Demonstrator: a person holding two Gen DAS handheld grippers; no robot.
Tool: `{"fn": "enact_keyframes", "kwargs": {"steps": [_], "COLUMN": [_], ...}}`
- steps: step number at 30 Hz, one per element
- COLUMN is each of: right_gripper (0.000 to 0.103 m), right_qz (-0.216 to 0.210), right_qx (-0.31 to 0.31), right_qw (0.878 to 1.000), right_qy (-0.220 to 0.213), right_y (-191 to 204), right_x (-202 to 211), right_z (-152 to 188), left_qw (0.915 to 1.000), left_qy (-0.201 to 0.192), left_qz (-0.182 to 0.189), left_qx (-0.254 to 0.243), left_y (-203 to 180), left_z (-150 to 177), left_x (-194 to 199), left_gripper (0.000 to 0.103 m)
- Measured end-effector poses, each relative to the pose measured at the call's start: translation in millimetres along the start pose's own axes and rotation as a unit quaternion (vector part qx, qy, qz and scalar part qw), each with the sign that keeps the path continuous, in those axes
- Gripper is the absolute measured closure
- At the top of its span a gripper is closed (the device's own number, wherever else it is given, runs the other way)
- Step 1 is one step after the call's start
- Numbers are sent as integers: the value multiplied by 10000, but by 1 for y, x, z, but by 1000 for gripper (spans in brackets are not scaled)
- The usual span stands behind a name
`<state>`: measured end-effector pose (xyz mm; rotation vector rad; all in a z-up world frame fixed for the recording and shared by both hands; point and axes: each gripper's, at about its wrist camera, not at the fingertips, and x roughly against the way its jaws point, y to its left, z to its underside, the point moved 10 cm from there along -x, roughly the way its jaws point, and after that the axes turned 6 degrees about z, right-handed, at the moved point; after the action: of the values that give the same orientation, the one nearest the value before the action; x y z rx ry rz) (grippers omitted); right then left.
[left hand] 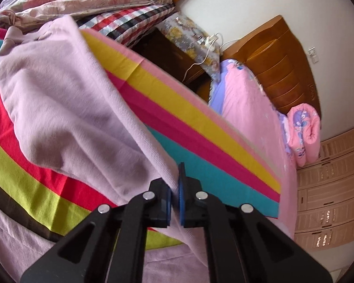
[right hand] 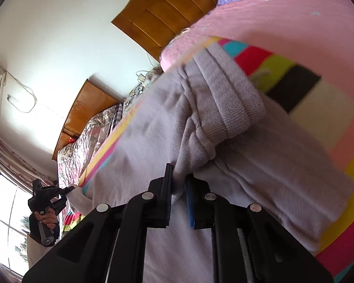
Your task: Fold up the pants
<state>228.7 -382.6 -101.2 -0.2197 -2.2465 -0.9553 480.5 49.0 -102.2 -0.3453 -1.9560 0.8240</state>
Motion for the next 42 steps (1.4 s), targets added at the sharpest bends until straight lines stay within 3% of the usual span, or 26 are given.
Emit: {"fn": "enact_keyframes", "kwargs": {"steps": [5, 8, 10, 12, 14, 15, 18, 22, 25, 27, 29, 32, 34, 38, 42], "right_gripper": [93, 93, 93, 93, 93, 93, 93, 93, 93, 93, 93, 93, 95, 95, 95], "right_qz": [-199, -375, -672, -884, -719, -533, 24, 254, 78, -16, 135, 457, 406, 391, 262], "right_qx": [293, 411, 411, 284, 103, -18, -520, -379, -246, -12, 214, 97, -107, 10, 100], "right_qw": [9993, 9979, 9959, 9948, 9970, 9985, 9978, 9982, 9994, 10000, 9997, 9981, 9979, 9985, 9994], "right_qy": [-135, -332, -442, -420, -267, -117, 401, 393, 235, 50, -19, 393, 487, 389, 225], "right_y": [63, 81, 76, 53, 14, -9, -68, -74, -58, -42, -40, -67, -82, -70, -55], "right_x": [9, 32, 57, 78, 86, 84, 56, 50, 64, 80, 87, 65, 55, 61, 83], "right_z": [-98, -111, -92, -54, -6, 17, 63, 69, 61, 55, 55, 79, 91, 79, 78], "left_qw": [9976, 9904, 9795, 9654, 9560, 9552, 9768, 9854, 9840, 9786, 9736, 9817, 9853, 9880, 9836], "left_qy": [-485, -846, -1108, -1322, -1220, -1041, -100, -62, -268, -484, -531, 18, 258, 33, -217], "left_qz": [402, 692, 924, 1010, 853, 661, 266, 354, 502, 677, 454, 88, -38, 83, 36], "left_qx": [-300, -849, -1408, -2007, -2528, -2690, -2123, -1661, -1690, -1884, -2175, -1903, -1691, -1543, -1790], "left_y": [-53, -77, -81, -67, -39, -20, 48, 64, 44, 23, 17, 57, 80, 80, 62], "left_z": [-39, -19, 23, 86, 155, 186, 244, 240, 225, 218, 219, 235, 252, 249, 246], "left_x": [62, 121, 165, 201, 209, 199, 141, 113, 128, 150, 159, 132, 115, 125, 153], "left_gripper": [99, 99, 98, 98, 97, 97, 97, 97, 97, 97, 97, 97, 97, 97, 97]}}
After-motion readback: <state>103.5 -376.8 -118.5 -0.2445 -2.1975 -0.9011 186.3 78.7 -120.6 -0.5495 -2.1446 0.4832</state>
